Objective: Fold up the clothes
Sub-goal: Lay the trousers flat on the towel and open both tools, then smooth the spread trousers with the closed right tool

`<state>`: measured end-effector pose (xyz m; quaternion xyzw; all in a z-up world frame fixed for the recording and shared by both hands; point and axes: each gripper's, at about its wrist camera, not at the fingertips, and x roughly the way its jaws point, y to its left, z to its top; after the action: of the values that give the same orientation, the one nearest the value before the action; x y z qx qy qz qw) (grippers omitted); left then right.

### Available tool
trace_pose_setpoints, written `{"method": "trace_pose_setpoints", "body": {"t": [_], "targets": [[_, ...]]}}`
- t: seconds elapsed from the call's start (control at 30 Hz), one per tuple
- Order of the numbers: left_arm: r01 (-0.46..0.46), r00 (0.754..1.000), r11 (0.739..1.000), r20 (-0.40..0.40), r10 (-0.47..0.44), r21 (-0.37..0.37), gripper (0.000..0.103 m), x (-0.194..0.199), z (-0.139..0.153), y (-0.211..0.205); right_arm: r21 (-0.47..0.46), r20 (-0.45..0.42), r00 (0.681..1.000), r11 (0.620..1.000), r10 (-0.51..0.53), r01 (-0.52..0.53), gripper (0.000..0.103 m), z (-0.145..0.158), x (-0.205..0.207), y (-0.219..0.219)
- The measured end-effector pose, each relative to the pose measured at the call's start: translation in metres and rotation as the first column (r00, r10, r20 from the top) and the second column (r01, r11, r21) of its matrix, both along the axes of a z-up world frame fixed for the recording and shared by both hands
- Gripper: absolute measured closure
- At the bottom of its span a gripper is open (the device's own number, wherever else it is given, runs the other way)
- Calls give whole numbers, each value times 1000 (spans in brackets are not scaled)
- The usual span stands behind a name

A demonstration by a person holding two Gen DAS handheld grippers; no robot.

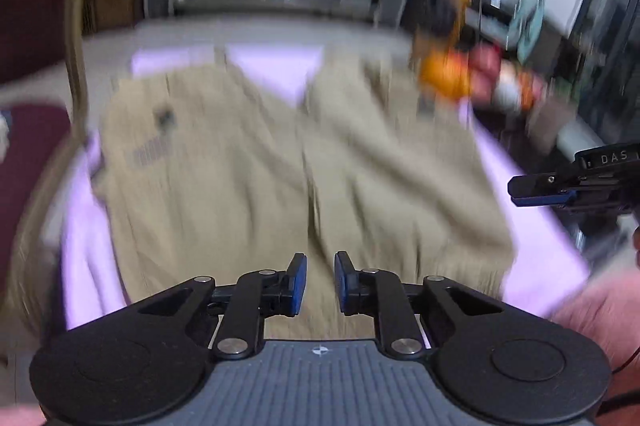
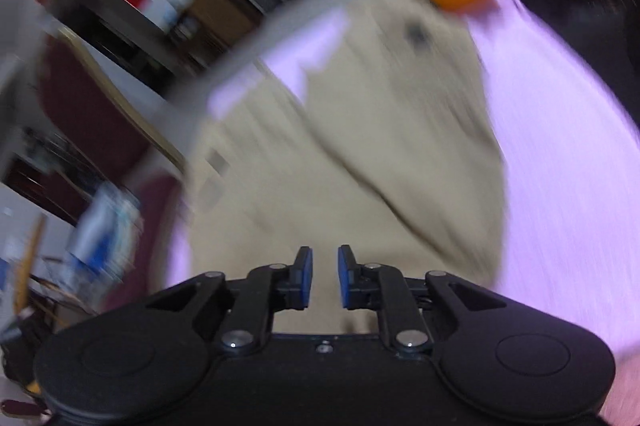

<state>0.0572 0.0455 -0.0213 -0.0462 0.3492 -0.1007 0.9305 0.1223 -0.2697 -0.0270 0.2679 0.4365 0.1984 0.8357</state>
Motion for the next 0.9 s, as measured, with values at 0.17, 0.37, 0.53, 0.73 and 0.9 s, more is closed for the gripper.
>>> {"method": "trace_pose_setpoints", "body": {"t": [0.17, 0.37, 0.53, 0.73, 0.9], "targets": [[-10, 997, 999, 81, 13, -39, 73, 37, 33, 11, 99, 119, 993, 995, -25, 13, 69, 35, 37, 9], [-34, 995, 999, -93, 33, -14, 85, 102, -38, 6, 138, 65, 997, 990, -52, 42, 48, -18, 90, 12], [58, 994, 998, -99, -54, 35, 84, 119, -77, -24, 306, -173, 983, 952, 59, -4, 74, -112, 111, 18], [16, 993, 990, -118, 1, 141, 80, 139, -107, -28, 218, -293, 927, 960, 234, -174, 90, -152, 130, 40], [-193, 971, 960, -104, 217, 203, 87, 142, -105, 10, 76, -230, 959, 979, -166, 187, 103, -145, 136, -52]]}}
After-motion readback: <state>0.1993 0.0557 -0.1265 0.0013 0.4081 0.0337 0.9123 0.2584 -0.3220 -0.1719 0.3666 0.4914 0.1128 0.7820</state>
